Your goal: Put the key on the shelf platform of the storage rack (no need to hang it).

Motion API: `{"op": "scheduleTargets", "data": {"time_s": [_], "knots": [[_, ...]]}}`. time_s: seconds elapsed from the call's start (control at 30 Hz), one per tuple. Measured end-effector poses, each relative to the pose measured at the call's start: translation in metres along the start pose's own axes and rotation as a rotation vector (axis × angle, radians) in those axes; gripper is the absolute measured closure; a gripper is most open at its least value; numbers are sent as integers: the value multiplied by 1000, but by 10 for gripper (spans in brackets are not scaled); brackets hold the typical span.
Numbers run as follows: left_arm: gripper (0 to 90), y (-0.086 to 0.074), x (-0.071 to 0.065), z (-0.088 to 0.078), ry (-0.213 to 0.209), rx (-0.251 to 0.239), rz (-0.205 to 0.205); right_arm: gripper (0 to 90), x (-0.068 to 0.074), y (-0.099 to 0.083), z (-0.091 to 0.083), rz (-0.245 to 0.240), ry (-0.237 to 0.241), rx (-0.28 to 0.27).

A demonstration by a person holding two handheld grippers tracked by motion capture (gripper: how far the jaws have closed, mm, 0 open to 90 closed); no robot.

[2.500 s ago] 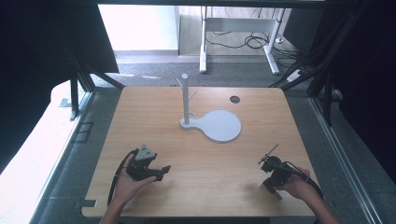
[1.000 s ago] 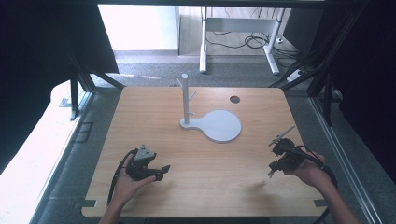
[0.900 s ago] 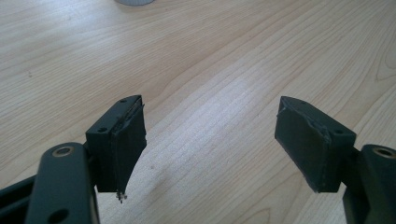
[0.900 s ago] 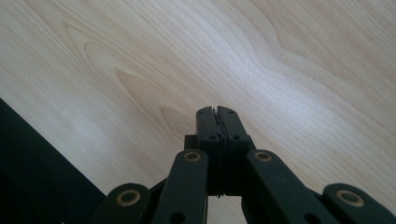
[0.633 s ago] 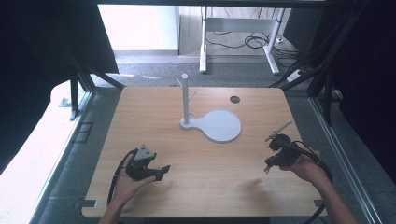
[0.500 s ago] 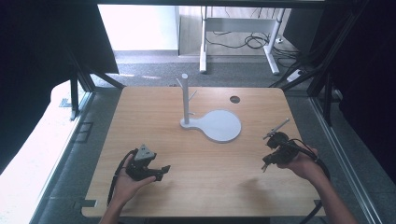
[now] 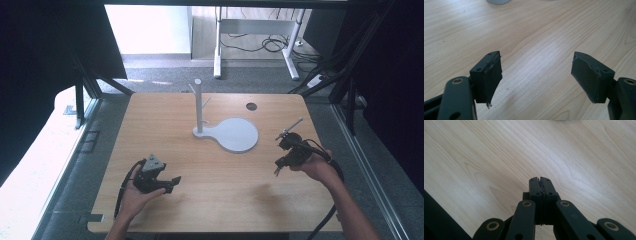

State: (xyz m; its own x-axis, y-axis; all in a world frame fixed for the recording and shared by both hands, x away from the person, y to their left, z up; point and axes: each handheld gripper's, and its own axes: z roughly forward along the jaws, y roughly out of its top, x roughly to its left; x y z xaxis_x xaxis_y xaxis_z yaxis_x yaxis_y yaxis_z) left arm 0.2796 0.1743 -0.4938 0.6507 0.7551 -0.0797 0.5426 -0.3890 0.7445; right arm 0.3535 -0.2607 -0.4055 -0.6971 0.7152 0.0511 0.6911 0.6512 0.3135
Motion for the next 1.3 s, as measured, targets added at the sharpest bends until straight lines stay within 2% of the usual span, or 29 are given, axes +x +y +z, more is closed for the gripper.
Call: {"op": "scheduleTargets", "data": {"time_s": [0.7, 1.3], "knots": [[248, 1, 0, -2, 0, -9, -3, 890, -7, 16, -6, 6, -1, -11], [248, 1, -1, 0, -2, 2, 4, 890, -15, 34, -3, 9, -12, -20]]}}
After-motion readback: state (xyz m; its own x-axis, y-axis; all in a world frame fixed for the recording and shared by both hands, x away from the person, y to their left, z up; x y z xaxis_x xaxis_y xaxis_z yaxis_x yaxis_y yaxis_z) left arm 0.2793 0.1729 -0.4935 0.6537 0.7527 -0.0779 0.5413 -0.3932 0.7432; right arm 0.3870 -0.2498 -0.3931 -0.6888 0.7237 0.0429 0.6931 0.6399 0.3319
